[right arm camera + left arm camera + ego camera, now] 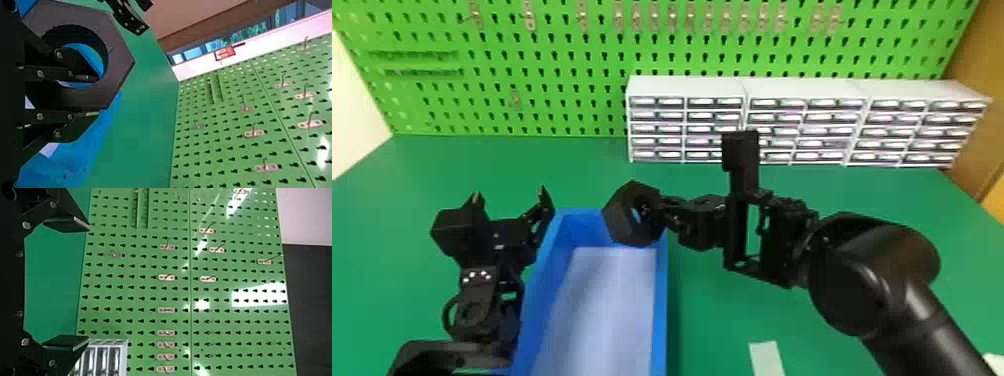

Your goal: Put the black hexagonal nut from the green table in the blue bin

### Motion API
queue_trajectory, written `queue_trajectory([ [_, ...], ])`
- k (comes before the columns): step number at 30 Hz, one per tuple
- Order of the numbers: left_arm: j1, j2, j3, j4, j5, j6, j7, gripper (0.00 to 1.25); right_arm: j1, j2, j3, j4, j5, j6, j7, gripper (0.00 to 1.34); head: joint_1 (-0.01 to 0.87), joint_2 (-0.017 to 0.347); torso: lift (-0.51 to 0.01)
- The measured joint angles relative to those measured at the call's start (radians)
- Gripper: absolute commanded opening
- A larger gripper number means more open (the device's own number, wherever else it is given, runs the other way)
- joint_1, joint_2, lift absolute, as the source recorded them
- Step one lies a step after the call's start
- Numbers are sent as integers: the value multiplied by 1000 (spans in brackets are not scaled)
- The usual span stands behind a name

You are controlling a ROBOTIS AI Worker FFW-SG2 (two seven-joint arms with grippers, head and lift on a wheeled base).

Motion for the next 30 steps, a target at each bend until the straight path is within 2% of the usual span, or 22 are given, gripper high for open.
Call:
queue_trajectory([
  [19, -6, 0, 0, 0, 0, -2, 1, 983, -47, -11, 140, 49, -98, -3, 0, 173, 657, 57, -95],
  [21, -6, 0, 0, 0, 0, -2, 1, 985, -52, -14, 155, 51, -105, -1, 0, 207, 657, 57, -95],
  [22, -6, 0, 0, 0, 0, -2, 1, 983, -53, -15, 158, 52, -106, 1, 0, 262, 657, 57, -95],
  [27, -6, 0, 1, 0, 0, -2, 1, 983, -64, -15, 177, 55, -110, 19, 2, 827, 657, 57, -95],
  [30, -6, 0, 0, 0, 0, -2, 1, 983, -69, -15, 181, 58, -110, 30, 2, 1068, 657, 57, -95],
])
